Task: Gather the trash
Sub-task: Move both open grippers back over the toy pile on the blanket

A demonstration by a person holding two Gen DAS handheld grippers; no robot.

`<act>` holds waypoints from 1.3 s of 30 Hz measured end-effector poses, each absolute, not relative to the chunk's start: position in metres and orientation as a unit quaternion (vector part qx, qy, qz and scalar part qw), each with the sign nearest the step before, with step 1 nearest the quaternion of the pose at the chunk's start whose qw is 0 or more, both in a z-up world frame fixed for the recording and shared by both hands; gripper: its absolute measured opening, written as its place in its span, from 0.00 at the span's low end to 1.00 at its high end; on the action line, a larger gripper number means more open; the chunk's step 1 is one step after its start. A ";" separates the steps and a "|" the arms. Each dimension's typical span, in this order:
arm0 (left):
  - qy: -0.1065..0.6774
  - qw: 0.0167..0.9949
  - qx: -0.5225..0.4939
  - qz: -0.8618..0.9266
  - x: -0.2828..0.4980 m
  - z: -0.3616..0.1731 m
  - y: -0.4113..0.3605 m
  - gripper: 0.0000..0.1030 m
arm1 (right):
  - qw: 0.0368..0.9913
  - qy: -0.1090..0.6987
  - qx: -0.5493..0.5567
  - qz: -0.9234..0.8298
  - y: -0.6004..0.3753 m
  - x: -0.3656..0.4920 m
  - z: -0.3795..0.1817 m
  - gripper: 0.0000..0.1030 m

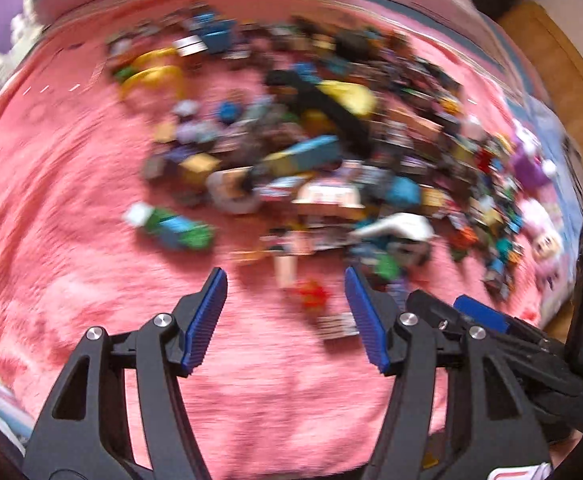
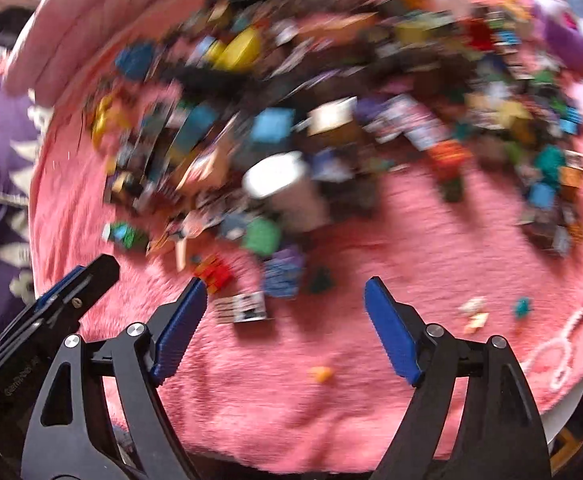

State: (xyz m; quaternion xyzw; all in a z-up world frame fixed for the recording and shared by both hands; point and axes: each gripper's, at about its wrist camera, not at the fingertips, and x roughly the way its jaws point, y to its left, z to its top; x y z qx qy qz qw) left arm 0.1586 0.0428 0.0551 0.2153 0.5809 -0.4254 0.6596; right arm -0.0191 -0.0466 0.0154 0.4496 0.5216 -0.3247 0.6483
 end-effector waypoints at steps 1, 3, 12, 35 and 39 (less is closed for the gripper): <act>0.584 0.661 0.214 -0.419 0.165 0.051 0.046 0.57 | 0.647 0.532 0.445 -0.317 -0.040 -0.013 0.012 0.78; 0.591 0.666 0.210 -0.404 0.177 0.043 0.055 0.57 | 0.638 0.566 0.424 -0.305 -0.030 0.002 -0.001 0.80; 0.621 0.663 0.212 -0.360 0.202 0.003 0.066 0.57 | 0.598 0.622 0.406 -0.301 -0.017 0.021 -0.053 0.94; 0.639 0.647 0.218 -0.354 0.205 -0.026 0.056 0.62 | 0.577 0.631 0.390 -0.341 -0.023 0.034 -0.070 0.97; 0.639 0.647 0.219 -0.353 0.204 -0.027 0.059 0.63 | 0.577 0.632 0.388 -0.341 -0.025 0.030 -0.067 0.97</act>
